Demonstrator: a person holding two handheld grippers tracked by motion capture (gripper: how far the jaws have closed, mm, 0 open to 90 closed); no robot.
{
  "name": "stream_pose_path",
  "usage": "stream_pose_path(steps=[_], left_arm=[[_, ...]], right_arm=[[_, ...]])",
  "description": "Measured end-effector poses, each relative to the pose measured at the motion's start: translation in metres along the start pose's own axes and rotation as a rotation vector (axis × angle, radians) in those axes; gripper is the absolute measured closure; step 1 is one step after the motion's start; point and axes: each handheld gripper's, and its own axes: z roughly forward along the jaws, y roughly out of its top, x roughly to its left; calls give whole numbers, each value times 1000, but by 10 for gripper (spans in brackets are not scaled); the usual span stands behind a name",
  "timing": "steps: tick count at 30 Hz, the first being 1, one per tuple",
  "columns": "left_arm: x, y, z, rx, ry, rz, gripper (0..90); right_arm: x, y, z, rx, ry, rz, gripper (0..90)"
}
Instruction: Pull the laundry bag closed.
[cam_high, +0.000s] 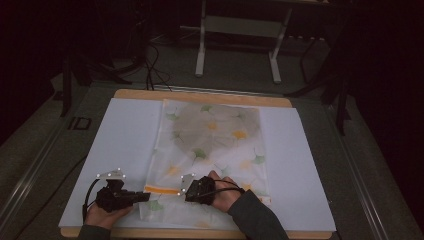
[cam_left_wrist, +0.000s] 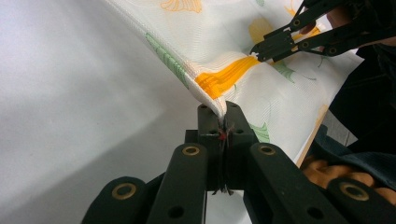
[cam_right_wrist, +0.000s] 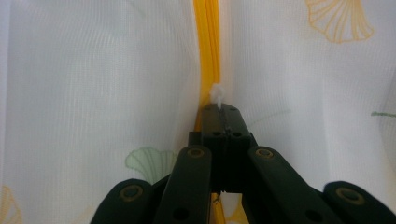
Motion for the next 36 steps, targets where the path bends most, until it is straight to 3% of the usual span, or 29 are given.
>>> stream_pose_path(steps=[36], left_arm=[[1, 0, -2, -5, 3, 0, 884]], right_arm=[[-1, -21, -10, 16, -11, 24, 900]])
